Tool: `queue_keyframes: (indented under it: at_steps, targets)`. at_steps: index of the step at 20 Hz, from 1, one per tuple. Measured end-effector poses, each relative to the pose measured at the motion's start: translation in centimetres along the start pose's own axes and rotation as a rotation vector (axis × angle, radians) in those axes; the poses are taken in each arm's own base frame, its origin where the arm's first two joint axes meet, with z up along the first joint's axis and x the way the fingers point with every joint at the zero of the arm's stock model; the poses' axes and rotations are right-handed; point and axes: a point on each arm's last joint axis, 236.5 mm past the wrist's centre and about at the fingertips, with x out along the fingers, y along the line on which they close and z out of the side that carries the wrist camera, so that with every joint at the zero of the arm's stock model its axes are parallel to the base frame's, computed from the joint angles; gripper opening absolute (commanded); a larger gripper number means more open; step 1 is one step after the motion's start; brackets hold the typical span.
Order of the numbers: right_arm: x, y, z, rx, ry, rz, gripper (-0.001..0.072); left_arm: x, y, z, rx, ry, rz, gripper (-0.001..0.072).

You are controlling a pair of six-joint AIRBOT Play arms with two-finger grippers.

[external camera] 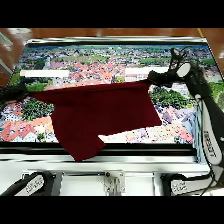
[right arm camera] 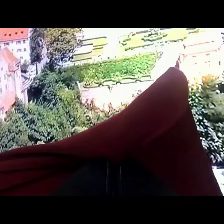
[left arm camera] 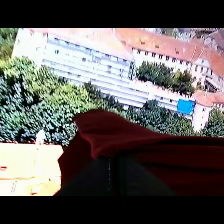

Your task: Fold the shirts.

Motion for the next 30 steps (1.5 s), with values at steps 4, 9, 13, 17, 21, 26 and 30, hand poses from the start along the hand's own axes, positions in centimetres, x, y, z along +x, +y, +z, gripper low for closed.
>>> queue_keyframes:
  at_steps: [4,9,13,17,21,26,30]
  targets:
    - [3.0,-0.5,-1.2,0.074,0.039,0.019,0.0637,5.5,-1.0,-2.9,-0.113,0.143,-0.079,0.0621]
    - [-1.6,-2.3,0.5,-0.006,0.011,-0.002,0.0635,5.3,-0.2,-6.5,-0.179,0.341,-0.107,0.0659]
    - [-8.1,-11.6,-1.9,-0.076,0.156,-0.23,0.0635,1.7,3.2,-13.0,-0.17,0.579,-0.032,0.0672]
    - [-11.2,-17.2,-8.8,0.104,0.38,-0.212,0.0636,1.0,3.3,-21.1,-0.24,0.731,-0.067,0.0676]
    - [-10.5,-16.4,-12.3,0.261,0.436,-0.056,0.0635,2.5,2.7,-26.0,-0.329,0.741,-0.112,0.0676]
    - [-9.2,-15.5,-12.3,0.299,0.401,0.003,0.0636,4.1,2.8,-26.8,-0.37,0.682,-0.11,0.0675]
    - [-8.7,-15.4,-11.9,0.311,0.374,0.009,0.0639,6.1,1.8,-26.3,-0.365,0.618,-0.113,0.0067]
